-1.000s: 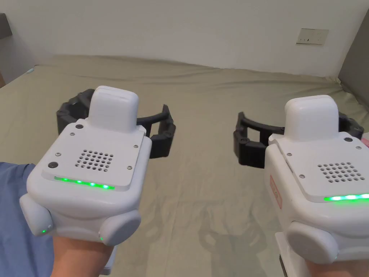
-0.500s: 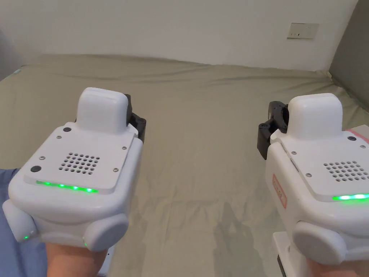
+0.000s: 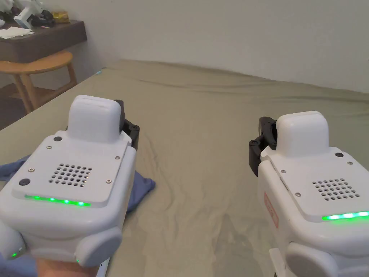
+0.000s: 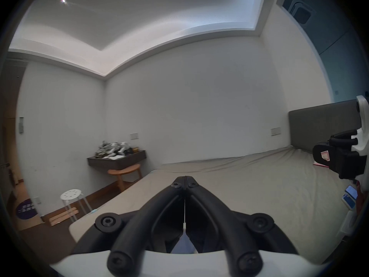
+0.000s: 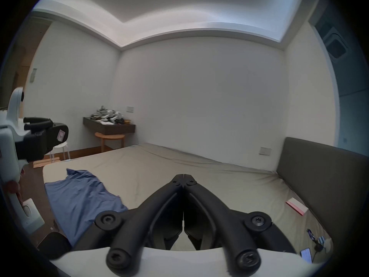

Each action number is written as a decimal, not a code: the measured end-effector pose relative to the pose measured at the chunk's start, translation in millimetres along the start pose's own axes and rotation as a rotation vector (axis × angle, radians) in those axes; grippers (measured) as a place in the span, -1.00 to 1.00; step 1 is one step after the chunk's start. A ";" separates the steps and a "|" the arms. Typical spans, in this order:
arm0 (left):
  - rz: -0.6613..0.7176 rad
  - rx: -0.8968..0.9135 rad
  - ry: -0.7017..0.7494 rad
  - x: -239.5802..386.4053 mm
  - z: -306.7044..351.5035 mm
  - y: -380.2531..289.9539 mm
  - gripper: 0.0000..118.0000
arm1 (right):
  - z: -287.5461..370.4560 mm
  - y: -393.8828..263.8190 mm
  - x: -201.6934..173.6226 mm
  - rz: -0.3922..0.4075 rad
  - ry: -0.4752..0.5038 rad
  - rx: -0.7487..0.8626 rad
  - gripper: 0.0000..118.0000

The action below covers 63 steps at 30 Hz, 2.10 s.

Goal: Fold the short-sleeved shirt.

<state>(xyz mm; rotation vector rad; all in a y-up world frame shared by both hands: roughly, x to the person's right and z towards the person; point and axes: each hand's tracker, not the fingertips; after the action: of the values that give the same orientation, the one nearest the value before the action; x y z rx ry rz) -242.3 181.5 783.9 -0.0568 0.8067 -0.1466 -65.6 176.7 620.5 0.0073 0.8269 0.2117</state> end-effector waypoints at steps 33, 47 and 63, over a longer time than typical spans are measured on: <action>0.076 -0.343 0.204 -119.0 -25.4 -79.3 -1.00 | -50.1 -9.8 -114.8 0.034 0.294 -0.035 -0.98; 0.182 -0.854 0.053 -99.8 -177.4 -228.1 0.17 | -91.9 -52.9 -70.8 0.037 0.199 -0.164 -0.98; 0.173 -0.982 0.057 -108.9 -215.0 -288.5 -0.31 | -104.1 -79.4 -49.4 0.032 0.157 -0.252 -0.98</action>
<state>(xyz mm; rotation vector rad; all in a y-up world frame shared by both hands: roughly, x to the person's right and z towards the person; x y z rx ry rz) -503.5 -85.9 744.0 -0.9087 0.8732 0.4257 -159.5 81.6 578.9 -0.2359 0.9523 0.3488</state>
